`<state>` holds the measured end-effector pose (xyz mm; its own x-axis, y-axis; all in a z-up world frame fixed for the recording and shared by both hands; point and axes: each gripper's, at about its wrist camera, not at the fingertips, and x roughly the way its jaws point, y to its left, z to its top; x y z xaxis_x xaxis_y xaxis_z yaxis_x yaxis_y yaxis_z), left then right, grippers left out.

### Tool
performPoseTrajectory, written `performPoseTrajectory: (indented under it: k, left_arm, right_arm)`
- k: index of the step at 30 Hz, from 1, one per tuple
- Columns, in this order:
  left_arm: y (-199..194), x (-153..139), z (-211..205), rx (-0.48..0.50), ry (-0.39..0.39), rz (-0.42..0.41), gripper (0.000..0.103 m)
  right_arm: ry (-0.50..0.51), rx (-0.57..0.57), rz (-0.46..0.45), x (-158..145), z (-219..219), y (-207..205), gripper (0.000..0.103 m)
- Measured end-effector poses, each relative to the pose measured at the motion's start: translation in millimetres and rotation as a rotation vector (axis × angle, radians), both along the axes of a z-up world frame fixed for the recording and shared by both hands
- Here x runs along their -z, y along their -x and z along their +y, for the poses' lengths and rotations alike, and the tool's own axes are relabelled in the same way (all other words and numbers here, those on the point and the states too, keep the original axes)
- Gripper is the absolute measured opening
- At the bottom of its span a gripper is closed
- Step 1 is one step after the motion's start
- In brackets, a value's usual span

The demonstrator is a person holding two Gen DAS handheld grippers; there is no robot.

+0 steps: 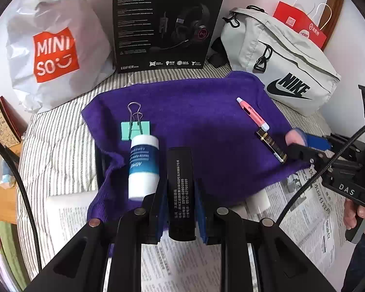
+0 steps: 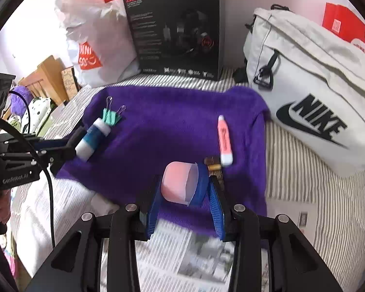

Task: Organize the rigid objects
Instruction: 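Lift and carry the power bank with the left tool while the right tool carries the container over the towel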

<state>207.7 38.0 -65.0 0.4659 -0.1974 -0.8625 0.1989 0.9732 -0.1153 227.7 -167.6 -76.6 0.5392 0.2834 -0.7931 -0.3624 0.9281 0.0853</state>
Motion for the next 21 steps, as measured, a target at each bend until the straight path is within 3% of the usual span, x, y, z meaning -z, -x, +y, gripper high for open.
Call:
performPoseTrajectory:
  k: [21]
  left_arm:
    - [-74.0, 32.9, -18.0, -0.012, 0.019, 0.059, 0.021]
  right_arm:
    - [0.002, -0.052, 0.027, 36.5, 10.4, -83.3, 0.038]
